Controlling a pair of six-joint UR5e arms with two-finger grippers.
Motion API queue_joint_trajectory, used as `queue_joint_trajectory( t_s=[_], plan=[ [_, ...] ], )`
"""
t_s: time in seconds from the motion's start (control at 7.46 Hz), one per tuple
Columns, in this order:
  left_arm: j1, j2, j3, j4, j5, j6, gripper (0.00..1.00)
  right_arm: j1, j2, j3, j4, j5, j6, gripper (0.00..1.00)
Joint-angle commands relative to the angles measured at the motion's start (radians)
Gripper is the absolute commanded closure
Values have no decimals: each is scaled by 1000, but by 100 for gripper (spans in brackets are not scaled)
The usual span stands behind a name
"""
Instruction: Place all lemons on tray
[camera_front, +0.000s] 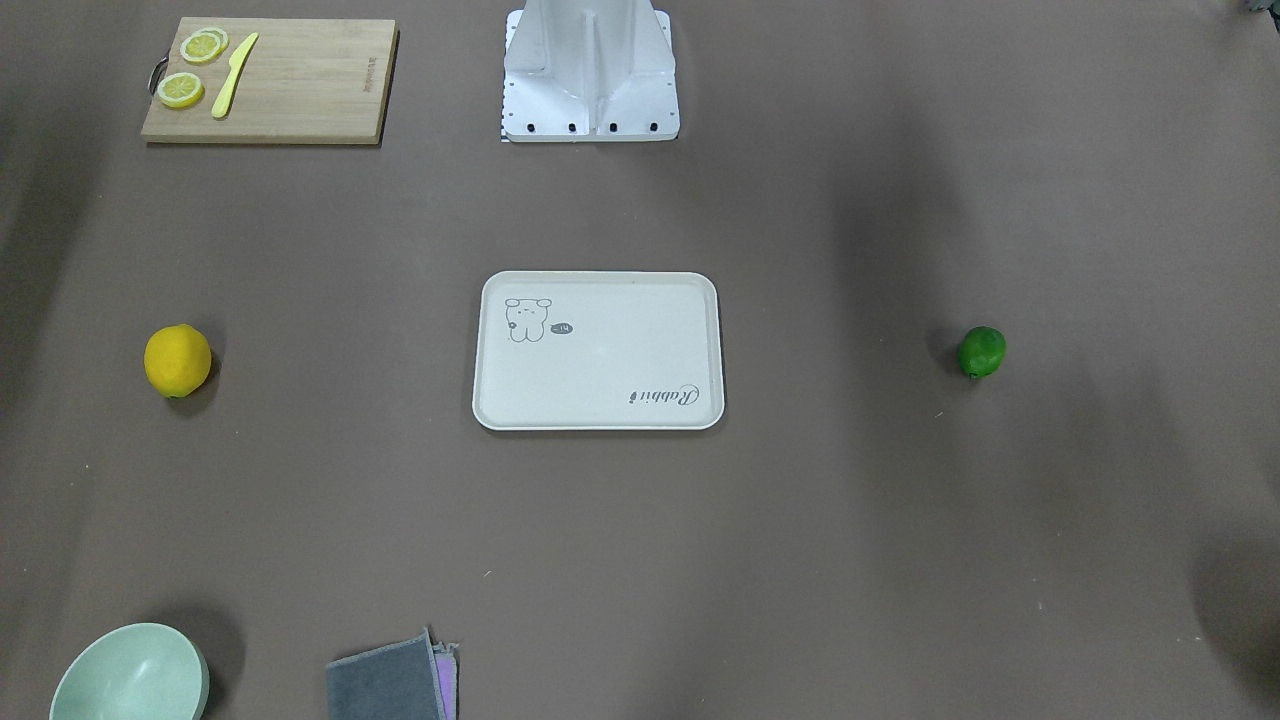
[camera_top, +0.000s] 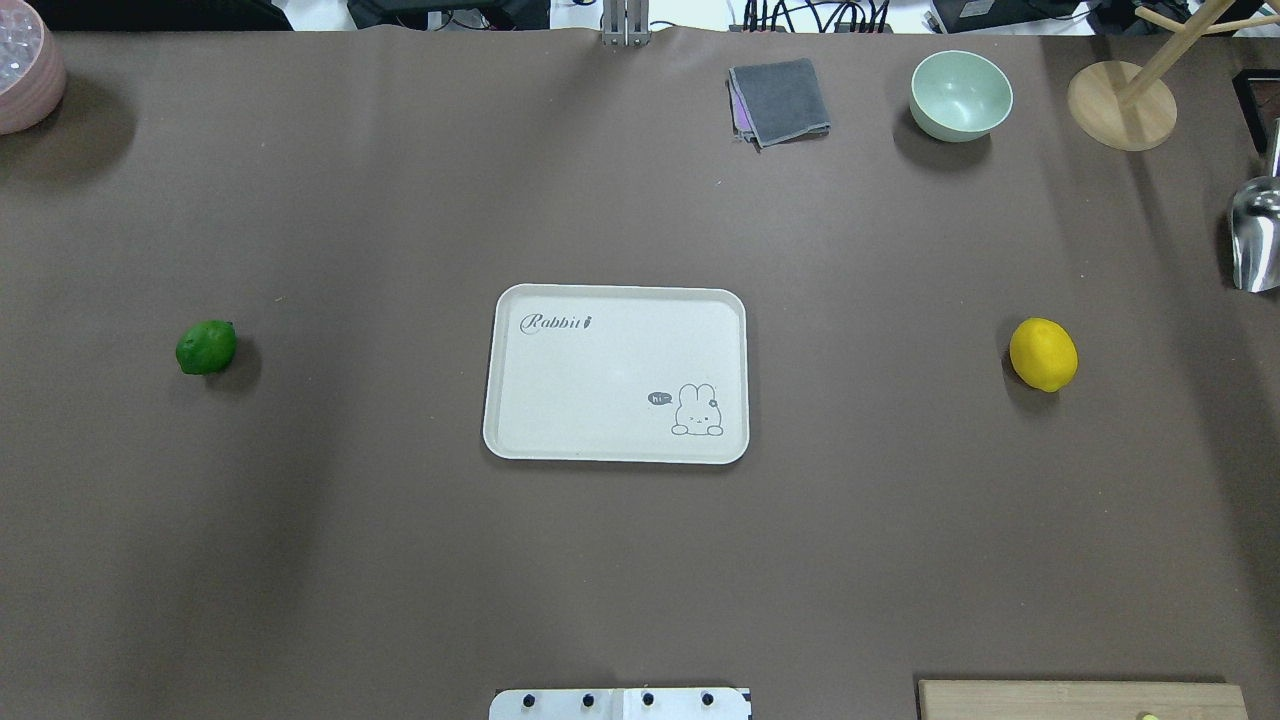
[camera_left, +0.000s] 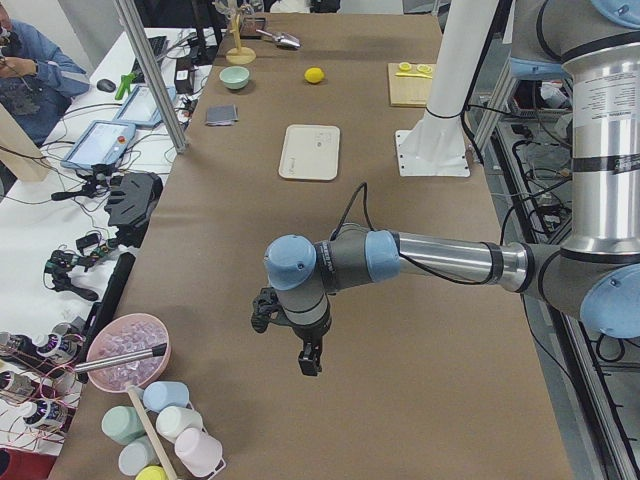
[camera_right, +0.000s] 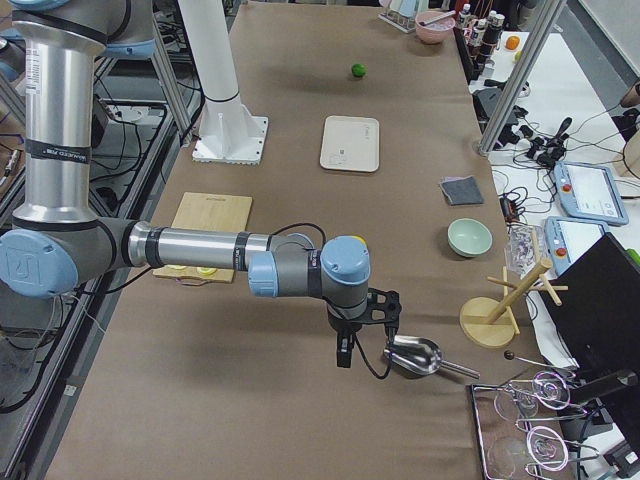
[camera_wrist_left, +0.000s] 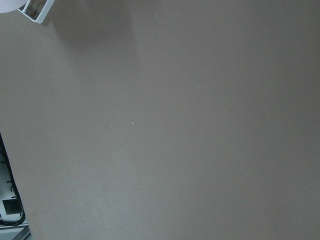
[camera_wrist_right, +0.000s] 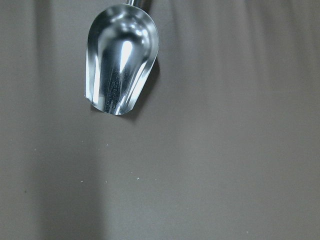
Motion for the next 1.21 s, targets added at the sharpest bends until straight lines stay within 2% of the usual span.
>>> queue_joint_trajectory(
  t_s=[0.0,0.13,0.27,0.54,0.67,0.8,1.07],
  plan=[
    [108,-10,-83,-4,-29,-202,2,12,2,-11,1,-4,1,0],
    [190,-13,-129,-7,-51,-301,2,12,4,-11,0,-5,1,0],
    [269,-66,-152,-5,-52,-402,2,14,-7,-13,0,7,0,0],
    [425,-175,-152,-7,-46,-619,2,6,10,-16,4,7,0,0],
    [456,-192,-151,-18,-42,-664,2,-12,21,-8,32,21,9,0],
    [502,-200,-143,-75,-39,-736,2,-70,25,-7,94,68,111,0],
    [579,-199,-96,-230,-35,-898,2,-242,71,-5,239,84,406,0]
  ],
)
